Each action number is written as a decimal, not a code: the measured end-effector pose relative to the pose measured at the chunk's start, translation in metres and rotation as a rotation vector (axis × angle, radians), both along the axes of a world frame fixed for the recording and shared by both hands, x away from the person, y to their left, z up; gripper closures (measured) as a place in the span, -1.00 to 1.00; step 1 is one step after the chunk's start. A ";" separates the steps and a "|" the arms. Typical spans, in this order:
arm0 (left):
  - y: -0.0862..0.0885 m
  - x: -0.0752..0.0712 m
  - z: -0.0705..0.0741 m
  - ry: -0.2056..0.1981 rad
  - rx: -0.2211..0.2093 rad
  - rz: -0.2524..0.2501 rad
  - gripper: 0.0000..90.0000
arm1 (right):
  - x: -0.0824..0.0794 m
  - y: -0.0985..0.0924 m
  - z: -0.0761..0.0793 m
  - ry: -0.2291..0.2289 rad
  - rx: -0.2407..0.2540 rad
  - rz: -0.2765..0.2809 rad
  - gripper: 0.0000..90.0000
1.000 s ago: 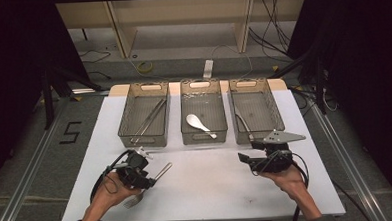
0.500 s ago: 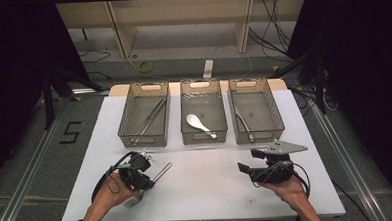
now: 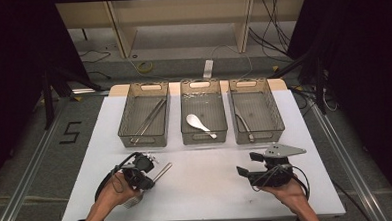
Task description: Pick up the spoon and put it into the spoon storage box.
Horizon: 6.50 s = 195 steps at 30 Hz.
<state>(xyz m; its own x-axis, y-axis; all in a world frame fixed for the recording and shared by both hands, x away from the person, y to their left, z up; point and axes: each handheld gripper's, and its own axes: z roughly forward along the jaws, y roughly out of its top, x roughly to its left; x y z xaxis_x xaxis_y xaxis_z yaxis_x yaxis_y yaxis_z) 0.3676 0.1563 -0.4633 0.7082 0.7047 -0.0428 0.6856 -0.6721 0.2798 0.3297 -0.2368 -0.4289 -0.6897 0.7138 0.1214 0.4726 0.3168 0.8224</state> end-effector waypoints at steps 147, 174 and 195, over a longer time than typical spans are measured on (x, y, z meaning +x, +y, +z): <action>0.016 -0.013 0.054 -0.478 -0.639 0.082 -0.66 | 0.033 0.010 0.013 -0.159 -0.439 0.082 0.95; 0.029 -0.018 0.051 -0.495 -0.628 0.123 -0.71 | 0.103 -0.004 0.047 -0.066 -0.287 -0.081 0.94; 0.030 -0.019 0.052 -0.513 -0.640 0.134 -0.71 | 0.156 -0.008 0.054 0.028 -0.242 -0.208 0.94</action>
